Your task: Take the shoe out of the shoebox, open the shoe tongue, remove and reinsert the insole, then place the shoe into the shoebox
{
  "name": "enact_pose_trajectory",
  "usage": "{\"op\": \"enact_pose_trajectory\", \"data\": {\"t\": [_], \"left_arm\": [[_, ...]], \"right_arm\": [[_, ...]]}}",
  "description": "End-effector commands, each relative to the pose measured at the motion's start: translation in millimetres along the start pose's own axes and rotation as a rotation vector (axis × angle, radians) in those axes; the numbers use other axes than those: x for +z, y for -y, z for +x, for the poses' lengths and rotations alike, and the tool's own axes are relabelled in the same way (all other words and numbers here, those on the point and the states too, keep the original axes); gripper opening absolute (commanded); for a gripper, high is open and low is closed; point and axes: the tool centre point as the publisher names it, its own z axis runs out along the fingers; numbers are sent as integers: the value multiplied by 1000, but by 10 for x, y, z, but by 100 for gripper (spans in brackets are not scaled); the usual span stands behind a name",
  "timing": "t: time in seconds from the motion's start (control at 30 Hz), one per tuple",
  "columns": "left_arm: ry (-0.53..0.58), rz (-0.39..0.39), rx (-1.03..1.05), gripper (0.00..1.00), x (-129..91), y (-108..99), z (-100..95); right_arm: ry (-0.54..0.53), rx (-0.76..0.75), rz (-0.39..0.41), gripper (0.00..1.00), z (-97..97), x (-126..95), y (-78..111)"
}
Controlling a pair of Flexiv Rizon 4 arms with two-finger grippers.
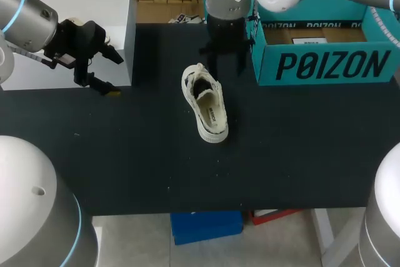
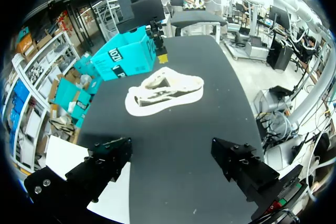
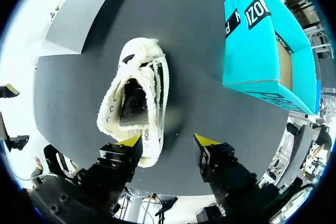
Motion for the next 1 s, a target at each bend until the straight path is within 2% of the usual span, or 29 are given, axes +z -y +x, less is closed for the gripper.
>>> {"op": "enact_pose_trajectory", "data": {"t": [0.03, 0.53, 0.63, 1.0], "left_arm": [[4, 1, 2, 100, 4, -5, 11], [4, 1, 2, 100, 4, -5, 11], [4, 1, 2, 100, 4, -5, 11], [4, 1, 2, 100, 4, -5, 11]], "right_arm": [[-5, -3, 24, 49, 49, 121, -93], [-32, -4, 50, 48, 83, 321, -134], [-36, -5, 51, 44, 89, 354, -120], [-51, -7, 58, 47, 83, 496, -81]]}}
